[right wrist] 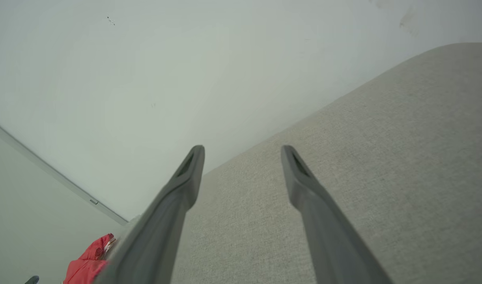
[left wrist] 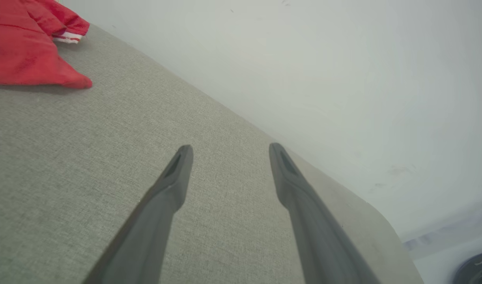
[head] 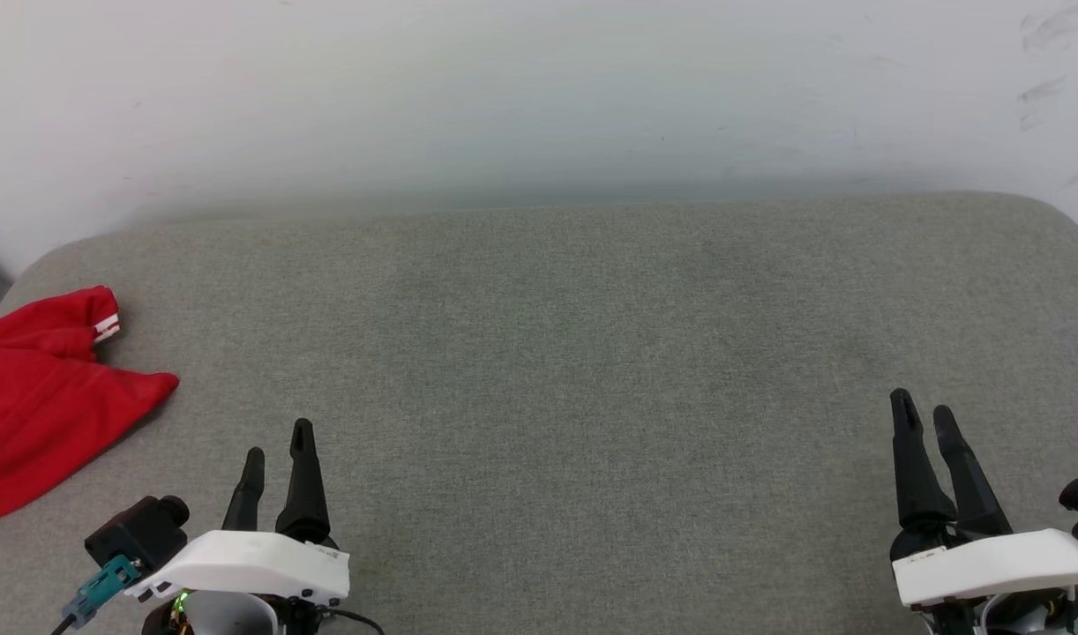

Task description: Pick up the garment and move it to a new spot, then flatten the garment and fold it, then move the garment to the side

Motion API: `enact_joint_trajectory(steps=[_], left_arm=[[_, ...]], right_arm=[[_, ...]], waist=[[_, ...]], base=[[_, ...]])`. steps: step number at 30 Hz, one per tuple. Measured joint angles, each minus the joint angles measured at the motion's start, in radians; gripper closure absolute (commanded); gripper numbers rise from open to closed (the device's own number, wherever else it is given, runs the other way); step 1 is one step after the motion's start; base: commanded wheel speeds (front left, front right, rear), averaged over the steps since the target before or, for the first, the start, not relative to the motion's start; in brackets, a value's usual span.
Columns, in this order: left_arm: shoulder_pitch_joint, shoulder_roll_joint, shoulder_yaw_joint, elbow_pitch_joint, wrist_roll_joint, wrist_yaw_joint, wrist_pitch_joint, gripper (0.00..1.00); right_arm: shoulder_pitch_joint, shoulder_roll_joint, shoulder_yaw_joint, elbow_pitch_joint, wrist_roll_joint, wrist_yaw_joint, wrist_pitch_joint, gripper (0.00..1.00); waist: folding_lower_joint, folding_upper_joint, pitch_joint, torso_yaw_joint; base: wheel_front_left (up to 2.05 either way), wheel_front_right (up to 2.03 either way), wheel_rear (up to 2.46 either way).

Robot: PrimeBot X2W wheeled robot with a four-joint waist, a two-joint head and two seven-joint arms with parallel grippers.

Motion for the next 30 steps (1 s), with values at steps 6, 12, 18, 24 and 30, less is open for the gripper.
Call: enact_joint_trajectory(steps=[6,12,18,24,30], left_arm=[[0.005,0.004,-0.014,-0.011,0.07,-0.001,-0.017,0.0],[0.019,0.004,-0.023,-0.024,0.131,-0.012,-0.034,0.0],[0.024,0.003,-0.026,-0.026,0.193,-0.015,-0.049,0.0],[0.031,0.001,-0.03,-0.034,0.257,-0.02,-0.063,0.0],[0.041,0.0,-0.037,-0.035,0.318,-0.029,-0.079,0.0]], right_arm=[[0.016,0.0,0.004,-0.008,-0.07,0.0,-0.018,0.0],[0.02,0.0,0.007,-0.022,-0.122,0.0,-0.035,0.0],[0.038,0.0,0.007,-0.03,-0.183,0.0,-0.052,0.0],[0.041,0.0,0.011,-0.036,-0.25,0.0,-0.067,0.0],[0.049,0.0,0.014,-0.046,-0.31,0.0,-0.081,0.0]], waist=[[0.0,0.0,0.0,0.0],[0.0,0.0,0.0,0.0],[0.0,0.0,-0.001,0.0],[0.0,0.0,-0.001,0.001],[0.0,0.0,-0.001,0.001]], base=[[0.0,0.0,0.0],[0.0,0.0,0.0],[0.0,0.0,0.0],[0.0,0.0,0.0],[0.0,0.0,0.0]])
